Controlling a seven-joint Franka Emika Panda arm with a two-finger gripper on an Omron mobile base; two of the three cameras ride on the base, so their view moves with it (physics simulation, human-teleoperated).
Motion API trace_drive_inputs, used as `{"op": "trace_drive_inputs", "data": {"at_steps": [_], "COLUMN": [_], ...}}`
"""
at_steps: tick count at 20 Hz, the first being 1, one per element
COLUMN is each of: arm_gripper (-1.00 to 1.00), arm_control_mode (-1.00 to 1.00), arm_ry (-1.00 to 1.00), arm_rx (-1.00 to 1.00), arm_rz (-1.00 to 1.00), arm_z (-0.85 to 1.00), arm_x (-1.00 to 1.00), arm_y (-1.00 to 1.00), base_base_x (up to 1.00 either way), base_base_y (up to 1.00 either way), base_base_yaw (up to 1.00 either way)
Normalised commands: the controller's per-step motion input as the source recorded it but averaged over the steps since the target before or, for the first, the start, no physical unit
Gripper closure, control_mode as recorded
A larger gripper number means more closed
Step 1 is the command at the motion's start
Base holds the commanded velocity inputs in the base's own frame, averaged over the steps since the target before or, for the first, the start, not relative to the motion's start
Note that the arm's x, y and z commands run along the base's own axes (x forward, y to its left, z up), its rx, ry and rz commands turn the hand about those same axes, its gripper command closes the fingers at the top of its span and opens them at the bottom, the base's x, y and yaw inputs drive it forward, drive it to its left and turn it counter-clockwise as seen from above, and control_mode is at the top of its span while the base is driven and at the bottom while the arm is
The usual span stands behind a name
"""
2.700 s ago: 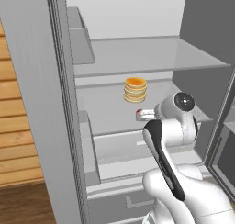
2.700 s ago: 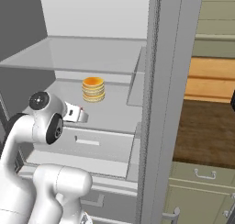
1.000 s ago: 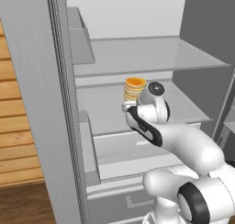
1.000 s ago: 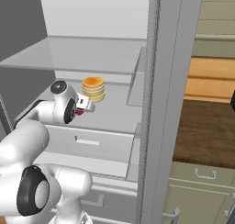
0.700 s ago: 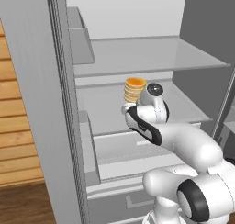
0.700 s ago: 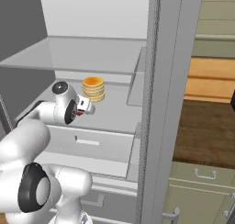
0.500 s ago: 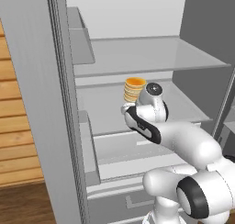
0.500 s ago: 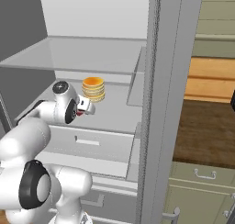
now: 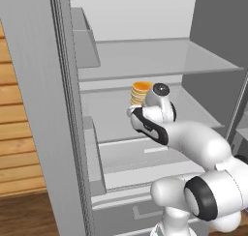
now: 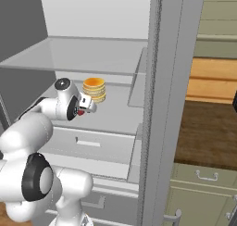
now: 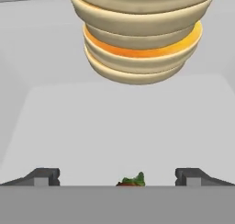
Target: Take the strawberry from the fridge and place it on top of the pancake, located on the dining counter.
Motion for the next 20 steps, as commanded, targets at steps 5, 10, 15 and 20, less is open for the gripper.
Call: {"op": "trace_drive_inputs", "data": {"at_steps": [5,10,15,20], "arm_gripper": [-1.0,-1.0,1.0,1.0], "arm_control_mode": [-1.0,-1.0,-1.0,-1.0], "arm_ry": [0.08,0.06,0.01,0.0], "arm_rx": [0.0,0.0,0.0,0.0], "arm_rz": [-0.03,-0.03,-0.01,0.0], "arm_z": [-0.1,-0.11,-0.14,-0.02], "arm_x": [-0.09,-0.15,-0.12,0.0], "arm_y": [-0.06,-0.03,0.0,-0.08], "base_base_x": [0.0,0.0,0.0,0.0], "base_base_y": [0.0,0.0,0.0,0.0], "base_base_yaw": [0.0,0.0,0.0,0.0]}}
